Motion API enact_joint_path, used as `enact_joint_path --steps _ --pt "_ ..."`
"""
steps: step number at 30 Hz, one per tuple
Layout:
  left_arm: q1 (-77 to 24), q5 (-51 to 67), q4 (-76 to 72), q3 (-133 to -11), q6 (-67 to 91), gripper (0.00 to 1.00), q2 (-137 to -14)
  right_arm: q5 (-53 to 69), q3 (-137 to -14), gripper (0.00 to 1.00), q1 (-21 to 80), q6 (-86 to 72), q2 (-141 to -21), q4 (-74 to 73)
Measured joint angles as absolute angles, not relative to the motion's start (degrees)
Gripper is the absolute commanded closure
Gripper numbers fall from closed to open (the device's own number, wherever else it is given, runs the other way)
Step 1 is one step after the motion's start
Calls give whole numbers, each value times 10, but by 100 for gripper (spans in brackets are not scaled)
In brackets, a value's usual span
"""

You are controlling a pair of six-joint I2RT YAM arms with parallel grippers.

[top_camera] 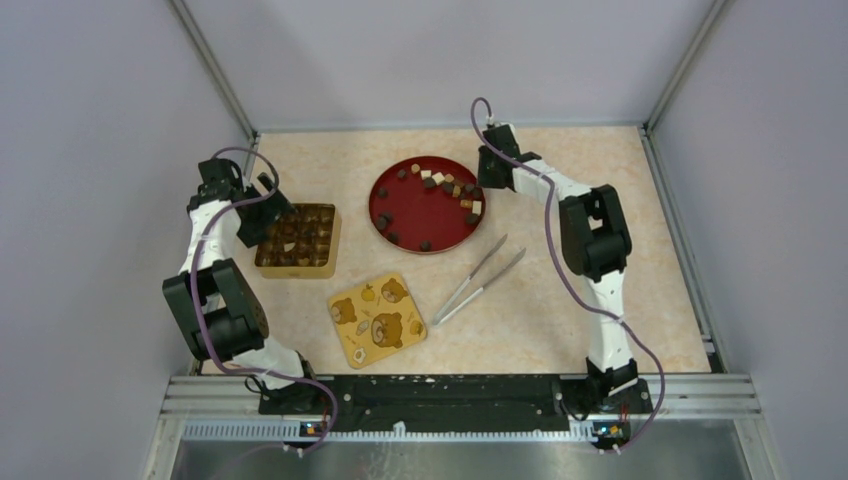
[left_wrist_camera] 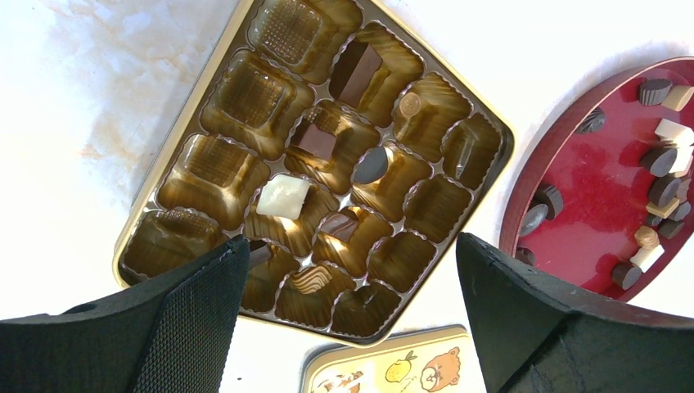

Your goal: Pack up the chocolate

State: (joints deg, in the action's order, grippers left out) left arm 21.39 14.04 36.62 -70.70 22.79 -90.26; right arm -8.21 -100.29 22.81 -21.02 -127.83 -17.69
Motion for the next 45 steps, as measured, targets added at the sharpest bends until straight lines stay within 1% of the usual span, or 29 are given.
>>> enact_joint_path --steps 5,10,13,16,17,25,34,35,36,37,38,39,41,45 --pt "214 139 367 -707 226 1 -903 -63 -1010 72 224 -211 -1285 -177" --pt "214 139 369 -707 226 1 -903 -50 -1018 77 223 -211 -1300 -176" --pt "214 138 369 -707 225 1 -903 -43 -1020 84 223 -211 -1306 -176" --pt "214 136 370 -707 225 1 -903 -40 -1021 97 223 -209 -1307 -176" --pt "214 135 371 -707 225 1 -903 -40 -1021 100 223 -208 -1307 -176" --pt "223 128 376 -707 226 1 -903 -39 -1020 100 209 -197 -1306 -175" --pt "233 110 380 -714 233 1 -905 -62 -962 100 130 -200 -1271 -154" --pt "234 107 381 -719 235 1 -907 -66 -956 98 125 -199 -1267 -154" --pt "235 103 382 -724 236 1 -911 -72 -951 87 121 -199 -1264 -154" --pt "236 97 382 -731 237 1 -915 -77 -946 69 117 -197 -1260 -154" --pt "237 93 382 -738 239 1 -921 -82 -942 55 115 -195 -1257 -154" --pt "239 93 382 -744 240 1 -927 -89 -940 46 115 -197 -1256 -157" --pt "245 90 380 -755 241 1 -941 -95 -936 33 115 -197 -1255 -163" --pt "256 74 382 -774 237 1 -978 -78 -906 31 115 -210 -1226 -168"
